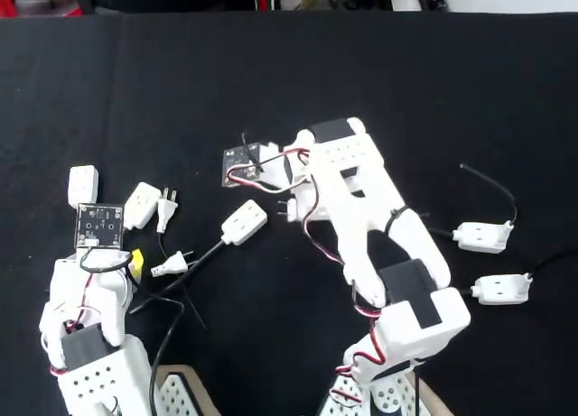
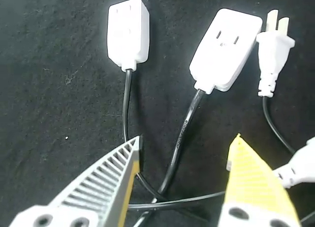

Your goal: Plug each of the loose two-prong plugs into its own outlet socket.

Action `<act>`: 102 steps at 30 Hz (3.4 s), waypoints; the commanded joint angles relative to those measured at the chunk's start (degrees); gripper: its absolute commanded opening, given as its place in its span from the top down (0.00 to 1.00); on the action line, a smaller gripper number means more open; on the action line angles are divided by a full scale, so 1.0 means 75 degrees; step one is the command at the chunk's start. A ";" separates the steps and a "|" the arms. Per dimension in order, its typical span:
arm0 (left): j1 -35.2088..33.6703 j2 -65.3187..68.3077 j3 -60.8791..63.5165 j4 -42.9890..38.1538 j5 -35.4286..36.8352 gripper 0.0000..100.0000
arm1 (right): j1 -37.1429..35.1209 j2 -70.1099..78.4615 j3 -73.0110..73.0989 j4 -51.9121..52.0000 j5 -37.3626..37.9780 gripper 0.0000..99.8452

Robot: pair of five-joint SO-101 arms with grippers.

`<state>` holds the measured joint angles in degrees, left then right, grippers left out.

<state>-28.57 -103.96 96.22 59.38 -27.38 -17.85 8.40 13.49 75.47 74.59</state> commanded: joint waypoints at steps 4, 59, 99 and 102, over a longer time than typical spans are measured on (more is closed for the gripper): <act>0.0100 -0.0035 0.0123 -0.0023 -0.0070 0.72 | -0.0082 -0.0041 -0.0451 0.1043 0.0105 0.75; 0.0088 -0.0035 0.0123 -0.0023 -0.0070 0.72 | -0.0293 0.3604 -0.3429 0.1899 -1.4758 0.95; 0.0064 -0.0035 0.0123 -0.0023 -0.0070 0.72 | 0.0633 0.4566 -0.3487 0.2403 -1.4406 0.95; 0.0064 -0.0035 0.0123 -0.0023 -0.0070 0.72 | 0.0598 0.4566 -0.3487 0.2462 -1.3996 0.95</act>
<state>-28.57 -103.96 96.22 59.38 -27.38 -12.48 41.19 -12.53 93.41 -33.89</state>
